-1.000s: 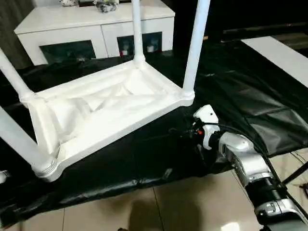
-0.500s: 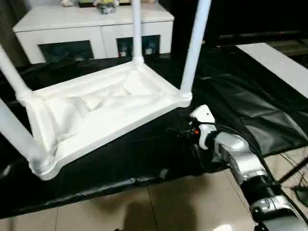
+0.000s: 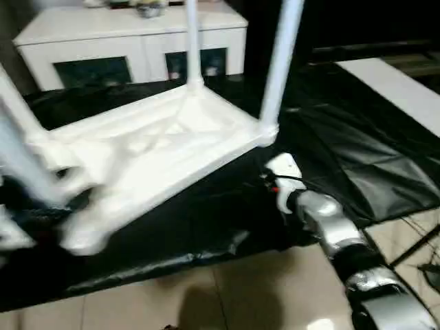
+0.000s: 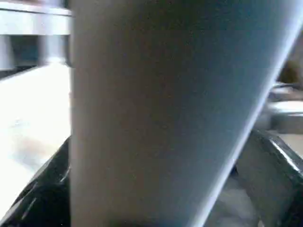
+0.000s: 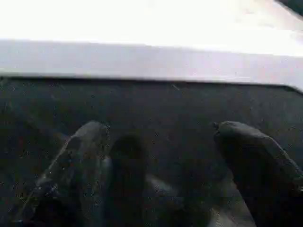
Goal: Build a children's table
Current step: Rotate table base
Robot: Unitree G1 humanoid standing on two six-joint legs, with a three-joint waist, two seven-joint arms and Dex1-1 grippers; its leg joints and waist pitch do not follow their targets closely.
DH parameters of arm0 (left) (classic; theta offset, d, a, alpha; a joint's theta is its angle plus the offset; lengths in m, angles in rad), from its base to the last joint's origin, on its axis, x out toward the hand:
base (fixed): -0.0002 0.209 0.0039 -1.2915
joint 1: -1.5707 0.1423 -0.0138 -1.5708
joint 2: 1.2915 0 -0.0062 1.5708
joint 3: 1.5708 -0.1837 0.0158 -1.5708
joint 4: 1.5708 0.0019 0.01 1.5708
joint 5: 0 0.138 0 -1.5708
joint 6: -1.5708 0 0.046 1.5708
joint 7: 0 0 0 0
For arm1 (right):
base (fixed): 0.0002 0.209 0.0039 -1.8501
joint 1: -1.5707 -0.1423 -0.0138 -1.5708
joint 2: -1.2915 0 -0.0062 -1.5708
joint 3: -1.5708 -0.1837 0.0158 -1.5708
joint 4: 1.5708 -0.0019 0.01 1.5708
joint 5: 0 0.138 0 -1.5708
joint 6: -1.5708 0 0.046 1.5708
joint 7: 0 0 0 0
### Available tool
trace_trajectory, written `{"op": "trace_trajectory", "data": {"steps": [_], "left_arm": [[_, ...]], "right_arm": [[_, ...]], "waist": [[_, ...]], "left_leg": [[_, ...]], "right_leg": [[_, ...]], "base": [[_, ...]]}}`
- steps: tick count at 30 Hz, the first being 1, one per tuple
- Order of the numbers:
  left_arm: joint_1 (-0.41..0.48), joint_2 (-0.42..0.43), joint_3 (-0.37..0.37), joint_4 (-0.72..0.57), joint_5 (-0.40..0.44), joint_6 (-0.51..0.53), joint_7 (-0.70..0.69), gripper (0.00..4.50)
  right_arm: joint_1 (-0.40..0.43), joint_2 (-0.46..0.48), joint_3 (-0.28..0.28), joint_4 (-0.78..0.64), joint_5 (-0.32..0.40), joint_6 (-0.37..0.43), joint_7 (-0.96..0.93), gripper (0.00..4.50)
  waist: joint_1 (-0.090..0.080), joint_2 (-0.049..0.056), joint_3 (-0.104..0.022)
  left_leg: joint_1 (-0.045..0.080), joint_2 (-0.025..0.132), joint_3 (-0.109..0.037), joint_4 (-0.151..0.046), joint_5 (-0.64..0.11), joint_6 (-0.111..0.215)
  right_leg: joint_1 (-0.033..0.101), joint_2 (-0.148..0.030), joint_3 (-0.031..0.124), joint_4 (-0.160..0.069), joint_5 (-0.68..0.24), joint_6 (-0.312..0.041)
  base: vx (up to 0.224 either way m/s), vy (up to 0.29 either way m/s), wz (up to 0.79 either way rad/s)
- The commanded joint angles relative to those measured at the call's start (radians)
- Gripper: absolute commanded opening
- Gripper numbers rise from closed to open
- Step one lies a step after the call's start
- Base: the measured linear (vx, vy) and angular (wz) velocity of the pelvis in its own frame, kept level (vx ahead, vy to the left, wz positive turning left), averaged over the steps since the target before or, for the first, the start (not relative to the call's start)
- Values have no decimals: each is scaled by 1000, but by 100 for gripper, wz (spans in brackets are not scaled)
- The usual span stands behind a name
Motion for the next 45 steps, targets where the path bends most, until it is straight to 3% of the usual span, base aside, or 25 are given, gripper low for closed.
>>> {"op": "trace_trajectory", "data": {"steps": [1,2,4,5,6,7,8,10,12,14,19,20,22,23,25,28,30,32,37,45], "left_arm": [[-29,10,-66,-104,-73,67,-32,439],[-52,9,-122,-172,-120,117,-42,439],[-62,5,-140,-191,-129,127,-41,439],[-99,-18,-187,-231,-134,155,-45,439],[-109,-24,-203,-239,-132,162,-48,439],[-119,-29,-219,-247,-128,167,-51,439],[-140,-40,-253,-262,-118,175,-52,439],[-182,-63,-295,-268,-106,181,-35,439],[-198,-72,-310,-266,-99,178,-27,439],[-233,-92,-343,-254,-82,172,-19,439],[-326,-147,-425,-169,11,118,-28,439],[-337,-152,-435,-158,18,112,-29,439],[-358,-167,-456,-137,31,100,-38,439],[-374,-178,-469,-125,40,92,-45,439],[-404,-201,-489,-101,47,84,-54,439],[-456,-254,-522,-54,75,56,-56,439],[-478,-272,-537,-24,98,32,-63,439],[-496,-287,-551,-3,113,16,-70,439],[-551,-351,-573,101,178,-62,-63,439],[-618,-427,-582,228,256,-159,-38,439]], "right_arm": [[-31,-11,-9,43,-22,-12,-37,404],[-55,-9,-11,79,-26,-18,-51,404],[-62,-8,-12,89,-26,-20,-52,404],[-84,-6,-13,124,-31,-33,-55,404],[-89,-6,-13,131,-31,-36,-55,404],[-94,-4,-15,139,-32,-39,-54,404],[-107,0,-18,162,-33,-49,-53,404],[-122,8,-19,191,-31,-61,-40,404],[-125,12,-16,197,-33,-64,-36,404],[-126,24,-8,205,-34,-71,-25,404],[-118,80,6,202,-29,-103,38,404],[-118,87,8,204,-28,-108,47,404],[-111,101,20,197,-31,-115,70,404],[-104,109,25,191,-29,-119,90,404],[-93,121,33,182,-28,-126,121,404],[-74,132,46,165,-29,-136,163,404],[-71,136,47,161,-29,-140,182,404],[-68,138,50,156,-29,-142,201,404],[-67,136,44,159,-34,-146,212,404],[-55,130,36,151,-39,-150,209,404]], "waist": [[-7,27,-56],[-5,23,-58],[-7,23,-59],[-10,13,-60],[-8,16,-63],[-10,10,-62],[-11,9,-65],[-14,3,-67],[-20,4,-65],[-23,6,-65],[-32,7,-58],[-34,12,-58],[-42,10,-56],[-43,16,-57],[-53,12,-57],[-55,11,-57],[-56,19,-59],[-60,14,-58],[-72,22,-59],[-71,26,-61]], "left_leg": [[41,24,-12,-96,-464,-79],[40,23,-10,-93,-446,-79],[32,20,-10,-92,-413,-74],[29,20,-10,-91,-395,-68],[34,18,-7,-85,-367,-64],[31,18,-4,-83,-356,-58],[25,17,-5,-79,-311,-46],[21,16,-3,-73,-258,-33],[15,17,-3,-74,-245,-26],[18,19,-2,-71,-252,-28],[23,20,-5,-78,-349,-51],[25,20,-7,-78,-366,-57],[22,19,-9,-81,-385,-61],[24,20,-10,-81,-392,-63],[18,20,-12,-82,-396,-61],[23,20,-10,-80,-400,-50],[21,20,-13,-80,-395,-52],[21,20,-12,-80,-403,-46],[20,20,-13,-79,-407,-36],[22,22,-8,-75,-384,-10]], "right_leg": [[14,-5,6,-58,-278,-206],[16,-4,6,-53,-259,-205],[23,-3,6,-49,-219,-205],[27,-3,6,-49,-207,-205],[25,-3,6,-47,-185,-209],[25,-4,8,-48,-178,-212],[33,-7,8,-42,-158,-216],[36,-5,7,-38,-118,-224],[39,-6,6,-38,-116,-229],[39,-7,7,-41,-136,-229],[34,-6,8,-53,-268,-206],[32,-6,8,-55,-288,-201],[34,-6,6,-58,-305,-197],[34,-6,6,-57,-306,-199],[39,-6,4,-55,-293,-210],[36,-5,5,-60,-291,-223],[40,-7,4,-56,-281,-231],[39,-5,2,-58,-276,-236],[43,-6,-1,-58,-253,-256],[45,-5,-3,-57,-190,-294]], "base": [[0,0,0],[0,0,0],[0,0,0],[0,0,0],[0,0,0],[0,0,0],[0,0,0],[0,0,0],[0,0,0],[0,0,0],[0,0,0],[0,0,0],[0,0,0],[0,0,0],[0,0,0],[0,0,0],[0,0,0],[0,0,0],[0,0,0],[0,0,0]]}}
